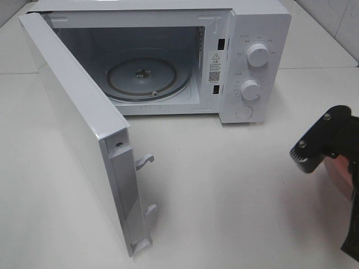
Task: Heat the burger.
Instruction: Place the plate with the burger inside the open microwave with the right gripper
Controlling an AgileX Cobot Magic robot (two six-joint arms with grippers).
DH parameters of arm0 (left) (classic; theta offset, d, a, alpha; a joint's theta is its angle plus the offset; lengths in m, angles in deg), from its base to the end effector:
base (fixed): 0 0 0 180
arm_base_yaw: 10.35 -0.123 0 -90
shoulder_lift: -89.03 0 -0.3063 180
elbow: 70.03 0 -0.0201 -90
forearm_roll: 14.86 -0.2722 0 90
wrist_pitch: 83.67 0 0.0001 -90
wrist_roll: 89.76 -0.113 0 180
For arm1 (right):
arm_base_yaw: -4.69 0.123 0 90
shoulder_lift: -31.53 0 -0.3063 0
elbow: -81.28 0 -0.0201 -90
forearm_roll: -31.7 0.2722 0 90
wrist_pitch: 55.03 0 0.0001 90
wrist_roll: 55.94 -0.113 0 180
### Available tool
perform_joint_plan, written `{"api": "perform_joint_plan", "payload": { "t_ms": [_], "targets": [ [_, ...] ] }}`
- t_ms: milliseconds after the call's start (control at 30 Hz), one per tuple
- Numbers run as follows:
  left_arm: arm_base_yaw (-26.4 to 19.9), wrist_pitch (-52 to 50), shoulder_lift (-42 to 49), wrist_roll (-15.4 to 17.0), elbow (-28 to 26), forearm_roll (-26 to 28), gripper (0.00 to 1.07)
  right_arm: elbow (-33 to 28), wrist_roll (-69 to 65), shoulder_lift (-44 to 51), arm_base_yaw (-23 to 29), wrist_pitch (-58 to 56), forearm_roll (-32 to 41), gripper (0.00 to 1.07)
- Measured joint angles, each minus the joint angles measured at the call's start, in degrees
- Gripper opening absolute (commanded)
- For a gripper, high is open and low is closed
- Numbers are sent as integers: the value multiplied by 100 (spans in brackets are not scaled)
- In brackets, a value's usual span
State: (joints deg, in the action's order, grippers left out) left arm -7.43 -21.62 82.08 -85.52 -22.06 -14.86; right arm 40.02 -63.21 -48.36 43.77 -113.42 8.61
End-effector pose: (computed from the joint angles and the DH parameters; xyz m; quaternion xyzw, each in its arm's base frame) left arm 0.0078 -0.0004 0.2816 -0.0098 0.8524 -0.0326 0.5217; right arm 0.1747 0.0932 0.1945 -0.3687 0.9137 -0.1555 0.0709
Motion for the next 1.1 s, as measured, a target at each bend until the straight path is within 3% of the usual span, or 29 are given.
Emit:
{"api": "perform_joint_plan", "payload": {
  "t_ms": [167, 333, 500, 567, 733, 1100],
  "targets": [
    [0, 0, 0, 0, 0, 0, 102, -11, 791, 0, 596, 115, 57, 0],
    [0, 0, 0, 0, 0, 0, 102, -11, 1197, 0, 859, 189, 92, 0],
    [0, 0, 0, 0, 0, 0, 102, -11, 1690, 0, 871, 269, 132, 0],
    [0, 0, 0, 0, 0, 0, 102, -17, 2756, 0, 871, 596, 103, 0],
    [0, 0, 0, 0, 0, 0, 102, -17, 3638, -109, 888, 1049, -103, 0],
    [0, 0, 0, 0, 0, 0, 102, -34, 4326, -149, 888, 2091, -212, 0]
  ]
}}
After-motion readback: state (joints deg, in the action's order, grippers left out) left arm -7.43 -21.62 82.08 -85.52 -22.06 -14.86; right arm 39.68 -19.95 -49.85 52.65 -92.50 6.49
